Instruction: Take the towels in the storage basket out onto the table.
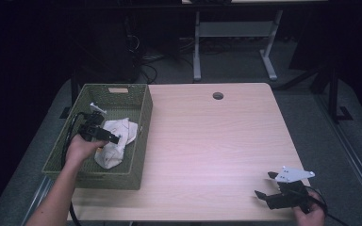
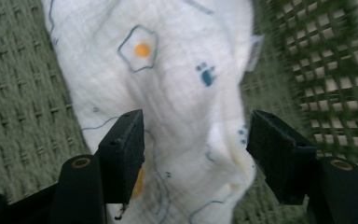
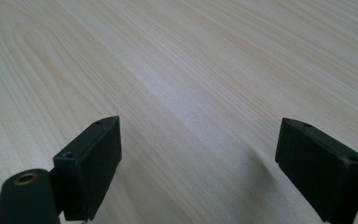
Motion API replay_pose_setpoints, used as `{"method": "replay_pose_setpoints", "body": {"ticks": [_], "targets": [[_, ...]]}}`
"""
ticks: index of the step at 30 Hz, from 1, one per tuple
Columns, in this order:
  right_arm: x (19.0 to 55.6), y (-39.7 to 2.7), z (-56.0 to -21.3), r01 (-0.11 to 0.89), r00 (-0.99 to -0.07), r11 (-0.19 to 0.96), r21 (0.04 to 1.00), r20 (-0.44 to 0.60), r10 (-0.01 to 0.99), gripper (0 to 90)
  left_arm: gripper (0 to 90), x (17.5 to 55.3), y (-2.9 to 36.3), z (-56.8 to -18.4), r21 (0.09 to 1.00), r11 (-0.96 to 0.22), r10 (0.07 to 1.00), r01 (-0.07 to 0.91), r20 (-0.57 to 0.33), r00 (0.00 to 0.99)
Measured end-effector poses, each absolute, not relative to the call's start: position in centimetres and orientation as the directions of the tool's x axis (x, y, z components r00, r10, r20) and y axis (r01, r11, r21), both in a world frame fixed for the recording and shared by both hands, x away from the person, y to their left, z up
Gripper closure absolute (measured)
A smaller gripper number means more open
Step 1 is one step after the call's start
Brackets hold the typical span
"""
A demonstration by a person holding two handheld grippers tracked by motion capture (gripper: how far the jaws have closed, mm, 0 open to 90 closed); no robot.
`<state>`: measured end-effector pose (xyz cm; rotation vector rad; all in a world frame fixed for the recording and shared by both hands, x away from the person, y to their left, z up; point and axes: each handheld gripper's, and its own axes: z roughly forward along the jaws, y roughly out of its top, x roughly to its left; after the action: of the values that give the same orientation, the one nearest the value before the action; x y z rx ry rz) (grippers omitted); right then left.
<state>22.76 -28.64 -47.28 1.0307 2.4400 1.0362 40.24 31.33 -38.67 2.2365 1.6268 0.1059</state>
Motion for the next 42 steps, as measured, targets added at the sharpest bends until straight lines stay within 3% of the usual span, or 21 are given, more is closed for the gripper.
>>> {"method": "replay_pose_setpoints", "body": {"ticks": [4, 10, 16, 24, 42], "targets": [[22.7, -28.6, -47.3, 0.503, -0.698, 0.482, 0.717, 0.009, 0.716, 14.0, 39.0, 40.7, 30.8, -39.6, 0.274, -0.289, 0.943, 0.917, -0.085, 0.322], [22.7, -28.7, -47.3, 0.506, -0.696, 0.478, 0.718, 0.013, 0.718, 14.0, 43.6, 41.1, 30.6, -40.8, 0.214, -0.310, 0.939, 0.927, -0.086, 0.333], [22.7, -28.7, -47.2, 0.499, -0.700, 0.481, 0.721, 0.008, 0.714, 14.0, 54.2, 41.1, 30.1, -41.8, 0.166, -0.355, 0.930, 0.920, -0.043, 0.366], [22.7, -28.7, -47.2, 0.500, -0.699, 0.480, 0.721, 0.008, 0.715, 14.0, 70.8, 41.0, 30.3, -42.0, 0.157, -0.345, 0.931, 0.925, -0.064, 0.358], [22.8, -28.8, -47.3, 0.505, -0.693, 0.479, 0.718, 0.007, 0.721, 14.0, 76.5, 40.8, 31.2, -41.4, 0.202, -0.334, 0.928, 0.921, -0.099, 0.359]]}}
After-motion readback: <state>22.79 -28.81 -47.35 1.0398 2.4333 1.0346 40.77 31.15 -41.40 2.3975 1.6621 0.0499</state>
